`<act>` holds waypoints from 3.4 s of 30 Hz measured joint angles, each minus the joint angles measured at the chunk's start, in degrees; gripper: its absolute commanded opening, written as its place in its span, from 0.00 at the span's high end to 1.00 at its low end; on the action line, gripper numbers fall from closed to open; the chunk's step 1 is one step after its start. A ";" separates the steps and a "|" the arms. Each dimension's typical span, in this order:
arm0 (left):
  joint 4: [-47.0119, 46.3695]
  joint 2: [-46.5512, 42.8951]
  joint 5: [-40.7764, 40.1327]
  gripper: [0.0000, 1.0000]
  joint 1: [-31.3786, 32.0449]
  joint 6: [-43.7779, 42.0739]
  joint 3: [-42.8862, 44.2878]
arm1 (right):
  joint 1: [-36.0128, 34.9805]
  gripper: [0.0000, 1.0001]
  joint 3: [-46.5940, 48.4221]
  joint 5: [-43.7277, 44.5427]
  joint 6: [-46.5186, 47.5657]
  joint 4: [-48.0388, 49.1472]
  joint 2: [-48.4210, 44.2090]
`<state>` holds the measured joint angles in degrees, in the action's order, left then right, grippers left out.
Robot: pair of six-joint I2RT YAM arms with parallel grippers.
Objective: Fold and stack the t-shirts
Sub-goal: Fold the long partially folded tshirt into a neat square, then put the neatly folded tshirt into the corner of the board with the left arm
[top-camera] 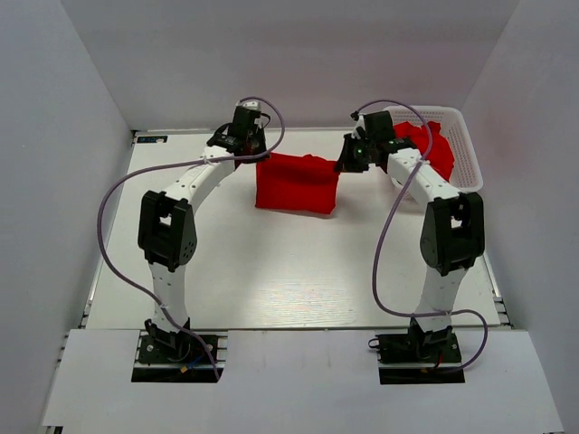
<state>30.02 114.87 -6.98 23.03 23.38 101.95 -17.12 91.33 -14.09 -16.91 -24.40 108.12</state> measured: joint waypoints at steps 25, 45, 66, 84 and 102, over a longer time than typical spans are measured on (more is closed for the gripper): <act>-10.45 22.80 4.17 0.10 -7.23 1.86 15.45 | 4.17 0.13 23.69 -14.27 -3.67 29.16 34.84; -12.70 20.20 13.86 0.00 -9.22 -5.75 10.56 | 4.26 0.10 6.91 -9.44 1.09 34.86 16.26; -14.14 26.88 14.14 0.53 -8.04 -13.33 12.96 | 4.74 0.10 -31.26 -2.12 5.55 40.54 -13.53; -18.43 18.25 16.09 1.00 -15.08 -22.25 2.36 | 8.00 0.10 -39.71 6.82 4.83 42.62 -21.38; -13.00 22.67 16.41 1.00 -33.07 -34.88 20.09 | 9.14 0.10 -38.45 2.97 2.25 42.86 -16.74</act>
<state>17.02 137.53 9.43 -10.04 -11.51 122.04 -7.99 52.88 -11.11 -14.66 18.46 91.37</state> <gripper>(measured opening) 0.028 0.902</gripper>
